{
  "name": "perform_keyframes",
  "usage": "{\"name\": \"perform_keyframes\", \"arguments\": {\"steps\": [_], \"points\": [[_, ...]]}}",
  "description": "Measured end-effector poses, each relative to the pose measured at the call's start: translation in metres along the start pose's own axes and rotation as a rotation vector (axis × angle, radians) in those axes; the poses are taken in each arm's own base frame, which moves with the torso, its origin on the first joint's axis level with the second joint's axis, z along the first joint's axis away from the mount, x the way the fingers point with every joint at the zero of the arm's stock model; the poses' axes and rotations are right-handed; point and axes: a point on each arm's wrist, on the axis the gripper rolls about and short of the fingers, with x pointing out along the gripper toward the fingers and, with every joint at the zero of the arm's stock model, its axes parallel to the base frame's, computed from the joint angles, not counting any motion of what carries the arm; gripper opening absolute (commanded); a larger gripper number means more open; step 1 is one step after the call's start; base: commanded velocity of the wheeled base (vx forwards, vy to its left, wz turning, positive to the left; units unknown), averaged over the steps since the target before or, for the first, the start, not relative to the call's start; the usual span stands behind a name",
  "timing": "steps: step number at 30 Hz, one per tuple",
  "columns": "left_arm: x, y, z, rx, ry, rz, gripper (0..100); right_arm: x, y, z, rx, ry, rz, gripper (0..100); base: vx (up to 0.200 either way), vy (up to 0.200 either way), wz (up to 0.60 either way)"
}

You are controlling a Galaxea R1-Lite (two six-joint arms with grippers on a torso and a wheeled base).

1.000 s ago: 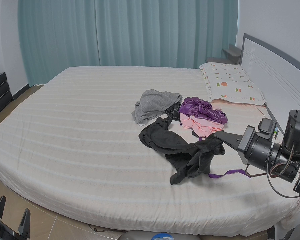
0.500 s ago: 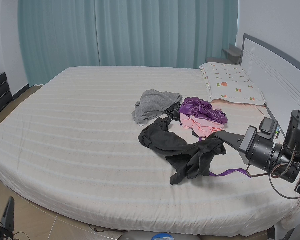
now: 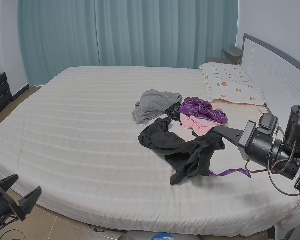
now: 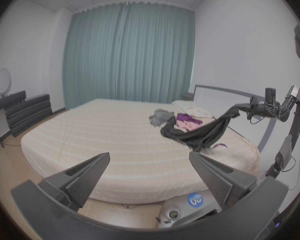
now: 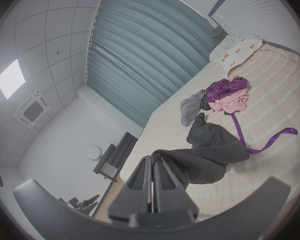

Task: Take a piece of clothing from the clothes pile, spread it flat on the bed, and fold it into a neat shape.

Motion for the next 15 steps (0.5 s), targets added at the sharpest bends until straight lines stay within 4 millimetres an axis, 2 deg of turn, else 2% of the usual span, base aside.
{"name": "perform_keyframes", "arguments": {"steps": [9, 15], "points": [[0.071, -0.003, 0.003, -0.022, 0.249, -0.117, 100, 0.004, 0.009, 0.007, -0.046, -0.028, 0.033, 0, 0.000, 0.000, 0.00], [0.119, -0.025, -0.007, -0.037, 0.370, -0.222, 100, 0.006, 0.020, 0.016, -0.104, -0.075, 0.084, 0, 0.000, 0.000, 0.00]]}}
